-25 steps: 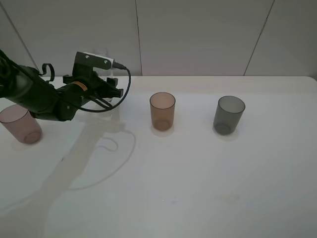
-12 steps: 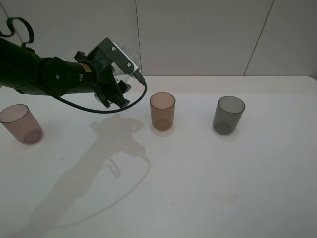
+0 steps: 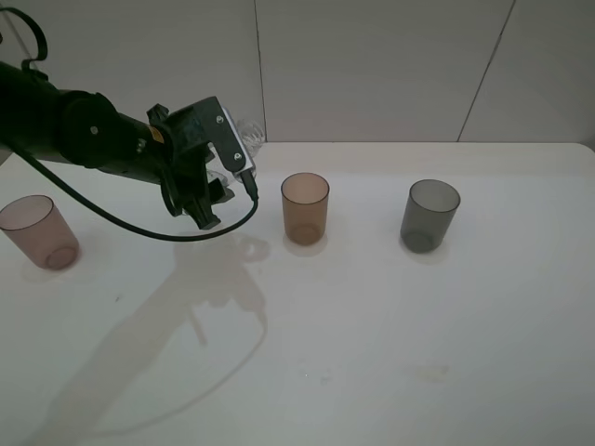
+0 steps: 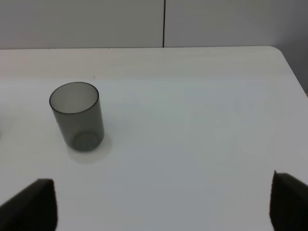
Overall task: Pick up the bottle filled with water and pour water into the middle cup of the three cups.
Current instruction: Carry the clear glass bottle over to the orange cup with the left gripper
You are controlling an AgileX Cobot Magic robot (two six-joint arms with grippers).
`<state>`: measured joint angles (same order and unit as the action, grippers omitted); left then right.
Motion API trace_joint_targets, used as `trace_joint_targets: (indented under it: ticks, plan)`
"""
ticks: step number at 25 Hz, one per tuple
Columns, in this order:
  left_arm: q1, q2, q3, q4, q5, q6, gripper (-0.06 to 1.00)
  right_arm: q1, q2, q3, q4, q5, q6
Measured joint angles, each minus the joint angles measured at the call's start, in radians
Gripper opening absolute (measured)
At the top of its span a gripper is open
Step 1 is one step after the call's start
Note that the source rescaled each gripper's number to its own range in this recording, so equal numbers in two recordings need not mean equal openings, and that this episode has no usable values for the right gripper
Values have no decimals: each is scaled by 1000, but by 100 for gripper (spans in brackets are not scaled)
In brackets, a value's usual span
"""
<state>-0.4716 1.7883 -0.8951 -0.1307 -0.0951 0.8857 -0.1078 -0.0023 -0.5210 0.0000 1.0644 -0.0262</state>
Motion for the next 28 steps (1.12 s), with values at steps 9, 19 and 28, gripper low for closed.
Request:
trace_joint_targets:
  ticks: [9, 19, 28]
  plan:
    - [-3, 1, -163, 477, 176, -402, 1, 0, 0, 0, 0, 0, 0]
    - [-86, 27, -230, 730, 331, -528, 1, 0, 0, 0, 0, 0, 0]
    - [-158, 43, -233, 900, 397, -531, 1, 0, 0, 0, 0, 0, 0]
